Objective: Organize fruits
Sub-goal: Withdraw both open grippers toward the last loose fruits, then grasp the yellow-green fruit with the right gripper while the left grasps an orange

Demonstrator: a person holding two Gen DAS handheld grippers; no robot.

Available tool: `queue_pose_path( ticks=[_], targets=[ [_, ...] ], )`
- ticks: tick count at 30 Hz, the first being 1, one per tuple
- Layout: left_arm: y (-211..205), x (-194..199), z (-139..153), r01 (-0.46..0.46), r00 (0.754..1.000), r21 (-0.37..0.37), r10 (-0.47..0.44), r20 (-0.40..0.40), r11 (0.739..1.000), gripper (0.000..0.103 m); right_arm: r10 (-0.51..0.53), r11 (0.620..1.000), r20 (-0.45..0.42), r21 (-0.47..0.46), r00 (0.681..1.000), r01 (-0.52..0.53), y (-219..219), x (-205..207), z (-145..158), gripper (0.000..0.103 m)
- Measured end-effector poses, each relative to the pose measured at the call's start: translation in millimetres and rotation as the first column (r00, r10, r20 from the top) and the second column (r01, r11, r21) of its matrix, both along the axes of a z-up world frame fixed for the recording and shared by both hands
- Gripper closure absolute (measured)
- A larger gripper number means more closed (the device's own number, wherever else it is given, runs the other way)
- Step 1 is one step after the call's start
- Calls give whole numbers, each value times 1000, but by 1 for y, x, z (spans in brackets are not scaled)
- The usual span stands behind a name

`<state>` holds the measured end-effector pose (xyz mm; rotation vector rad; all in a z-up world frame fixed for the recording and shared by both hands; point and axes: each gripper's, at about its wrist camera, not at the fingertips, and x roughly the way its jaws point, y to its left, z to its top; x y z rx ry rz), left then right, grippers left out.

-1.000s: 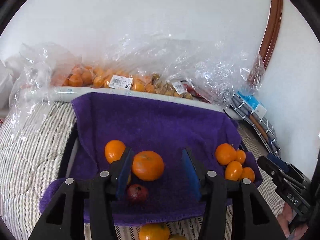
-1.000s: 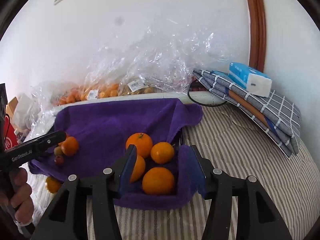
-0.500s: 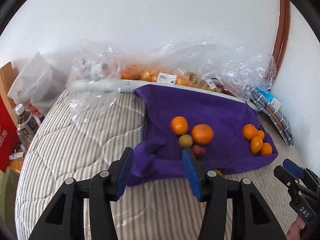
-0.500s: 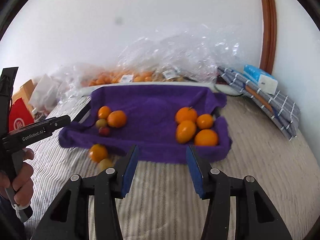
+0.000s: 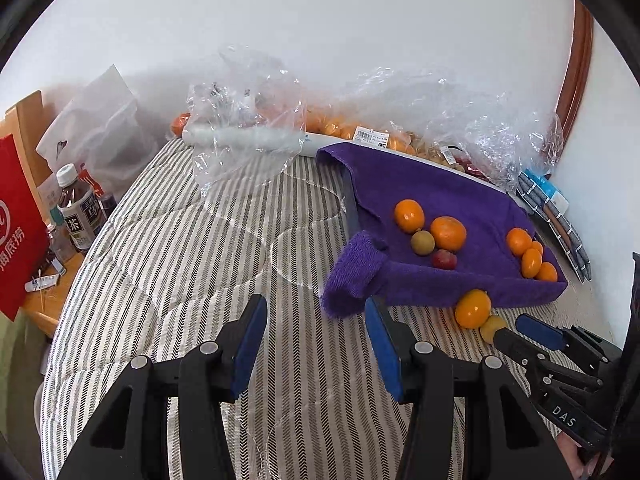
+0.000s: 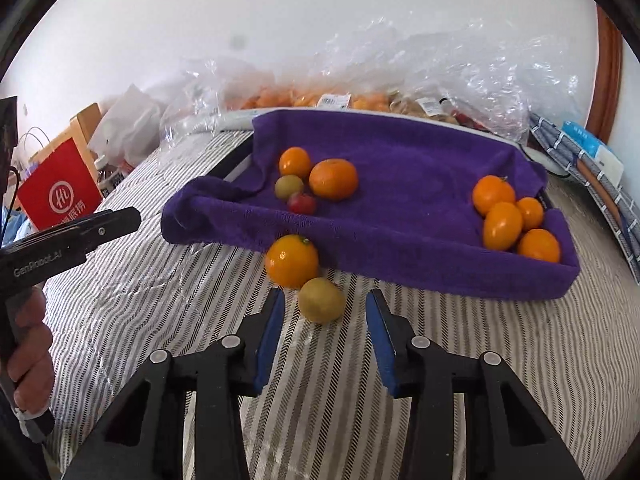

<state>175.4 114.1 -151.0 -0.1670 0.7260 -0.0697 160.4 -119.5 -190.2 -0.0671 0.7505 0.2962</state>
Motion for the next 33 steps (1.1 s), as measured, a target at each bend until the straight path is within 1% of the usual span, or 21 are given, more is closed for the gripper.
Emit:
queue_pose_path(
  ticks=[2,4,6,10,13,17,22,26,27,29,33],
  targets=[
    [-1,3,-3,6,1000,-5,-6,-11,1000,54,11,1000,-21,-5,1000,-11,4,6,-4,63],
    [-5,6,-6,16,1000,0,-16,-19,1000,54,18,999,-28,-29,999,-19,7,11,-9,64],
    [-11,9,-8,42,999,9,-41,-29,999,54,24,998,-32,-56,999,-26,9,15,-12,75],
    [-26,14,-8,88,995,3,-88,-48,996,54,31,999,-23,-34,999,-32,0,10,-10,75],
    [-42,18,-6,133,990,-31,-134,-49,991,54,19,1000,0,-12,1000,-19,-16,3,-2,75],
    [-73,27,-6,193,978,-70,-198,-66,979,54,-28,999,11,25,1000,28,-47,-4,7,75],
    [-109,35,-11,238,966,-40,-241,-93,970,54,-76,997,40,2,996,76,-80,-13,14,75],
    [-126,40,-17,250,960,-40,-253,-119,968,55,-101,995,45,1,994,101,-101,-18,15,75],
    [-129,41,-19,251,959,-34,-253,-124,967,55,-107,994,47,-2,993,107,-105,-18,15,75],
    [-133,43,-22,245,960,-15,-245,-135,969,71,-120,993,48,-2,992,120,-111,-19,15,75],
    [-130,40,-20,247,958,-28,-249,-142,969,71,-126,992,43,5,991,126,-116,-19,15,75]
  ],
)
